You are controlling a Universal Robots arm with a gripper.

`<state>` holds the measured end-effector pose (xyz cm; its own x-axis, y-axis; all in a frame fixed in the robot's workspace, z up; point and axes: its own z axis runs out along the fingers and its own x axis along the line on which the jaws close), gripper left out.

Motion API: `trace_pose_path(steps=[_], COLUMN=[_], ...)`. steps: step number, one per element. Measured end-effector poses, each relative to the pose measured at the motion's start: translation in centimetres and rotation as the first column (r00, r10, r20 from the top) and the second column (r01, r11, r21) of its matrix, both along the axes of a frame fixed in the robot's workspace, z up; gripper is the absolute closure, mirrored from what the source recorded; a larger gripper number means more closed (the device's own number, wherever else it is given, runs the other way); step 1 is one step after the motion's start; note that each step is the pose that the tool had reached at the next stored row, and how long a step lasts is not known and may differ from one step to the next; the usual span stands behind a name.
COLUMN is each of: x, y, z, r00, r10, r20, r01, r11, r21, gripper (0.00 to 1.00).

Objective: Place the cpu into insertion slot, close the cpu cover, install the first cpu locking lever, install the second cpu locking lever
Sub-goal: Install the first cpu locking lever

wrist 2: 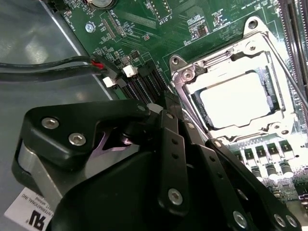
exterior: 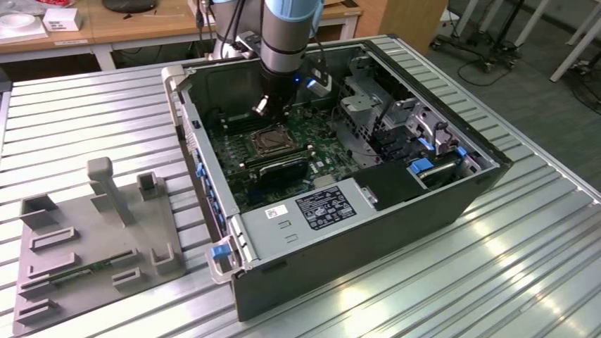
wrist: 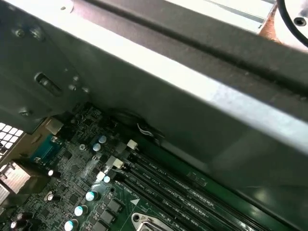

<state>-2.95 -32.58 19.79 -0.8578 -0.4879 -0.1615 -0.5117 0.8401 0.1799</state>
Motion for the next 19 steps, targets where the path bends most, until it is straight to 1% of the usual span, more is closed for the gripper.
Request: trace_pose_path(steps=[5, 12, 16, 19], x=[0.01, 0.0, 0.0, 0.01], y=[-0.02, -0.63, -0.64, -0.54], z=[-0.02, -0.01, -0.01, -0.01], r00=[1.0, 1.0, 1.0, 1.0], r10=[0.002, 0.001, 0.001, 0.001], r20=[0.0, 0.0, -0.0001, -0.0001], r01=[-0.002, -0.001, -0.001, -0.001], r11=[1.0, 1.0, 1.0, 1.0], r21=[0.0, -0.0001, -0.0002, -0.0004], gripper=[0.89, 0.89, 0.89, 0.89])
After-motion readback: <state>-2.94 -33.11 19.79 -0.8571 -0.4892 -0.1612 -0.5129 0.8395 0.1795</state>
